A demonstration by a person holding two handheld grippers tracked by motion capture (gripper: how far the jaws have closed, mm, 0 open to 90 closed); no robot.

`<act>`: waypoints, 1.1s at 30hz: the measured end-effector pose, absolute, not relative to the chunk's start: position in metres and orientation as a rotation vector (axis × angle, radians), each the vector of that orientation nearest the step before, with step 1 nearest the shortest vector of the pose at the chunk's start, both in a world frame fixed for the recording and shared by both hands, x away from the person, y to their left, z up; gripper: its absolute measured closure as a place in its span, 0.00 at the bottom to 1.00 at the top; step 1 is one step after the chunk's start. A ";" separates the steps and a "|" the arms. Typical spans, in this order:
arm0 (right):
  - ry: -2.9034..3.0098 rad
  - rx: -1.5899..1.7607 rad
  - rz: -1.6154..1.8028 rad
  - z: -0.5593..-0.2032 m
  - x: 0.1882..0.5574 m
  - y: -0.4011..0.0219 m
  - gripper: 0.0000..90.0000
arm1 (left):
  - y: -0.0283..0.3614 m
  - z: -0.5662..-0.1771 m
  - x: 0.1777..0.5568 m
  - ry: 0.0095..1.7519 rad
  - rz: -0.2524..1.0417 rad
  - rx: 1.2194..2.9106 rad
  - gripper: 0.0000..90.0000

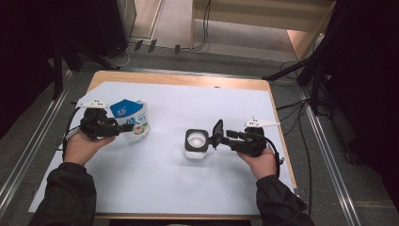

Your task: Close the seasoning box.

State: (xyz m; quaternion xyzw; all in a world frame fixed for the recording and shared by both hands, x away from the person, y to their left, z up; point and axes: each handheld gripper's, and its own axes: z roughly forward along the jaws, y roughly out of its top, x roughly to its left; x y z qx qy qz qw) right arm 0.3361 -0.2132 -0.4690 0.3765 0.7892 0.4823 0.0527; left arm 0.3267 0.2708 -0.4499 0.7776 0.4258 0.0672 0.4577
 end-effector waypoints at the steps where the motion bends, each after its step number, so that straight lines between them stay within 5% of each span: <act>1: 2.400 1.147 1.468 -0.469 0.336 -0.213 0.61 | 0.271 -0.449 0.326 1.052 0.173 1.914 0.55; 15: 2.389 1.138 1.482 -0.464 0.333 -0.212 0.64 | 0.275 -0.446 0.314 1.057 0.190 1.942 0.42; 33: 2.366 1.158 1.557 -0.442 0.333 -0.203 0.98 | 0.299 -0.458 0.299 1.101 0.185 1.945 0.41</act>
